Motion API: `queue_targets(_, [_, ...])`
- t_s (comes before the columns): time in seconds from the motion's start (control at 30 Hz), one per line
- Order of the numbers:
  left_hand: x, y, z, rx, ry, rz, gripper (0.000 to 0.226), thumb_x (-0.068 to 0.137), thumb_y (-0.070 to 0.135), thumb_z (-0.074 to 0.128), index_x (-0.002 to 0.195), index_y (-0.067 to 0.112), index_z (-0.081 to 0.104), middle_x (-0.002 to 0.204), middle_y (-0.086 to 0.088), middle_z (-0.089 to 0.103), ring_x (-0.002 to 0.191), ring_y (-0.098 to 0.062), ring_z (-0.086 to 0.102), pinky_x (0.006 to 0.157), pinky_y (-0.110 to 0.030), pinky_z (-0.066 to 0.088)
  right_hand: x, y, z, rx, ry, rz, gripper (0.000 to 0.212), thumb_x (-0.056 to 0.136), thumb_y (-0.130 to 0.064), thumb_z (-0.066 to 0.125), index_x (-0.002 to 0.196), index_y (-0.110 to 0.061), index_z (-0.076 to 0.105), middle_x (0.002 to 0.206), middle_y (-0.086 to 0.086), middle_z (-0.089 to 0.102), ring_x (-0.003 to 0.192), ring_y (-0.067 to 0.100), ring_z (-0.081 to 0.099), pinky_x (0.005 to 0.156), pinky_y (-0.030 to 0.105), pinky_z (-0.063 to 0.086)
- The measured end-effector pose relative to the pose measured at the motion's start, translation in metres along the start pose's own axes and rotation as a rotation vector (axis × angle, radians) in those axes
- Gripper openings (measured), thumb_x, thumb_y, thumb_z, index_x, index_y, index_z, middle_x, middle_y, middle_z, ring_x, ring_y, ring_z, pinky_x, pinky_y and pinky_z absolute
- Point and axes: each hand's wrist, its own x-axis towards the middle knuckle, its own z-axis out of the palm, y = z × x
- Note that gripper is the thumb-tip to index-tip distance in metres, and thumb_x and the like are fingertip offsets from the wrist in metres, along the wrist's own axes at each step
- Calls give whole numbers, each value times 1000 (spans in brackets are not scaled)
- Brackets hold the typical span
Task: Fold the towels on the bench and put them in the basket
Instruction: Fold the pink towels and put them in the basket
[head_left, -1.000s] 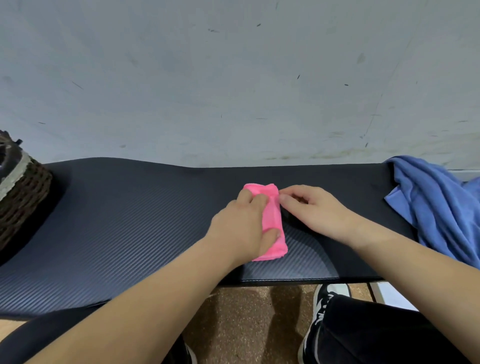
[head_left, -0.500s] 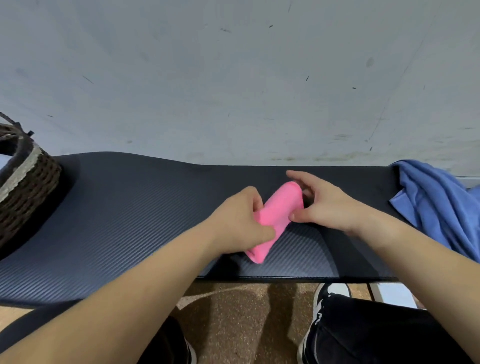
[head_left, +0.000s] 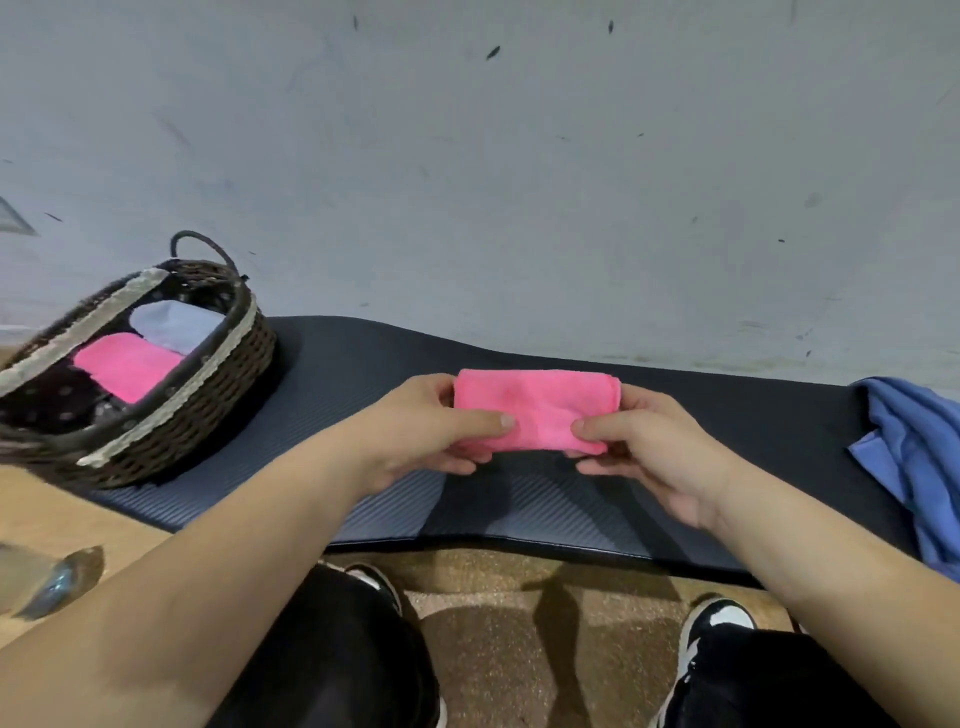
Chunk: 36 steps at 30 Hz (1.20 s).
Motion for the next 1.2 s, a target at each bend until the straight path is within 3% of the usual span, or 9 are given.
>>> queue_targets(0.2, [-36,-22,-70,-296,159,13,40,87,18,82,123,6,69,112,-13,78,106,-27,75,99,-47,58,8,-5,99,51,-35,121,28,91,-10,73,118,-9,66,104,17,78,96,29,78,87,43,63])
queue_targets(0.3, [-47,-28,-107,-360,270,54,37,90,17,78,123,3,67,113,-17,77,102,-31,76,94,-47,60,13,-17,142,1,-83,119,29,93,-21,75,119,-12,66,107,10,77,92,24,79,76,36,63])
queue_targets(0.4, [-54,-24,-153,-376,388,76,28,92,19,76,117,8,69,109,-13,76,96,-26,75,85,-43,63,17,-37,181,-84,-153,74,30,92,-31,75,118,-17,68,107,4,77,89,20,77,71,33,61])
queue_targets(0.53, [-77,-13,-227,-240,508,106,11,94,18,73,104,14,71,97,-8,71,93,-25,70,90,-47,62,21,-62,236,-179,-214,28,33,91,-36,76,119,-20,68,98,4,70,79,17,72,71,33,62])
queue_targets(0.73, [-115,-20,-321,56,824,103,36,87,17,80,118,10,63,110,-15,69,96,-30,73,83,-47,64,25,-86,305,-268,-272,-9,25,93,-31,73,115,-22,68,99,4,71,81,18,73,73,34,63])
queue_targets(0.93, [-112,-58,-345,202,747,-128,28,87,9,76,113,7,64,106,-18,68,84,-29,71,69,-38,65,28,-90,349,-314,-340,-20,18,92,-28,72,109,-22,72,99,3,70,80,17,72,76,35,62])
queue_targets(1.07, [-101,-63,-360,74,677,-154,30,91,13,76,118,7,62,109,-17,67,97,-32,72,82,-43,65,34,-88,357,-320,-352,-25,17,94,-25,71,110,-21,70,97,3,69,78,16,71,71,32,61])
queue_targets(1.13, [-95,-68,-365,270,644,-212,28,90,20,77,113,10,64,106,-12,68,92,-28,70,81,-40,63,39,-88,357,-316,-339,-20,18,94,-24,71,111,-20,70,97,3,70,77,16,71,69,32,60])
queue_targets(1.2, [-88,-75,-363,624,622,-318,27,86,26,76,106,11,65,104,-10,69,91,-27,67,75,-36,59,44,-87,355,-316,-318,-10,20,93,-25,72,113,-21,70,98,4,71,77,16,72,67,30,61])
